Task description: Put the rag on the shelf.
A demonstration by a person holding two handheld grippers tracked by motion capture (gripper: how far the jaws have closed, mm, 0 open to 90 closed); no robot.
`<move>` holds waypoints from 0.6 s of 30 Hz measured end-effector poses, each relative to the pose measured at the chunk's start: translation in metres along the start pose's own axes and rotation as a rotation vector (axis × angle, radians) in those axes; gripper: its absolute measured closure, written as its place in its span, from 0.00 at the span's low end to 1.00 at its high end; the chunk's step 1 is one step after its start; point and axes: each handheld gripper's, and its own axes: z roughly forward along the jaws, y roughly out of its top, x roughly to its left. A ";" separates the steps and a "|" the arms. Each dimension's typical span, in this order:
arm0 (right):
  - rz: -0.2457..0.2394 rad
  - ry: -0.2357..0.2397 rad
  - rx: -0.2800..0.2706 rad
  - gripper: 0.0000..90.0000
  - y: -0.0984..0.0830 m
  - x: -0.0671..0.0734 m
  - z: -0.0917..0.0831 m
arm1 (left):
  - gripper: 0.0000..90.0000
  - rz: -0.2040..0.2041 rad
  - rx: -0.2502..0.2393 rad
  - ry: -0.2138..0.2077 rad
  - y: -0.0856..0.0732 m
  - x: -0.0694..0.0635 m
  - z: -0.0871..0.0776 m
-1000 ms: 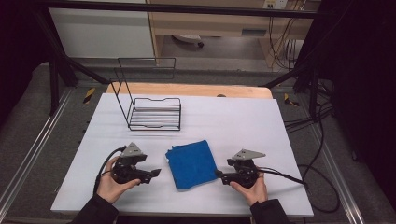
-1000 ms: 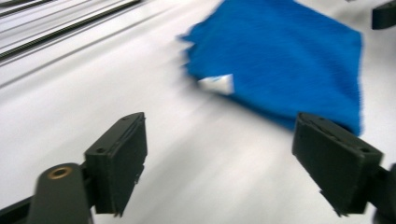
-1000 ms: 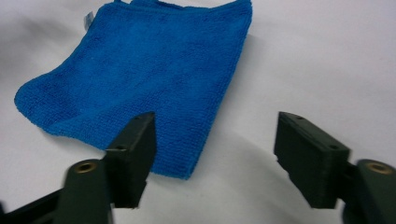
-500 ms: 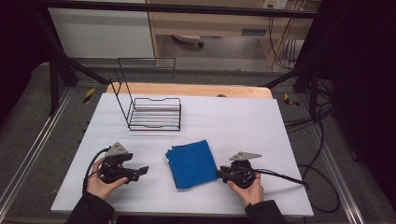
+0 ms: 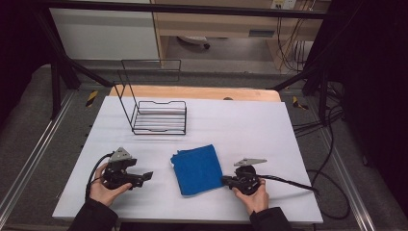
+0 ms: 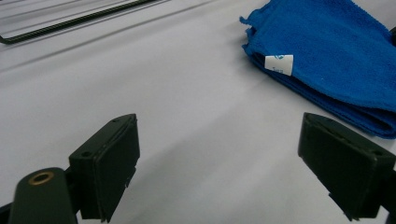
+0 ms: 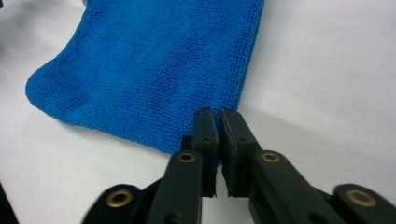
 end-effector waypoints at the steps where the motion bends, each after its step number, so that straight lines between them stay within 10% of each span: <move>1: 0.004 0.008 0.006 0.98 0.001 -0.001 -0.001 | 0.14 0.001 0.000 0.002 0.000 0.000 0.000; 9: -0.007 -0.014 0.015 0.98 0.017 -0.011 -0.016 | 0.14 0.000 -0.002 -0.005 0.000 0.000 0.000; 18: -0.162 -0.161 0.054 0.97 0.039 -0.041 -0.021 | 0.16 0.010 -0.017 -0.025 0.010 -0.008 0.003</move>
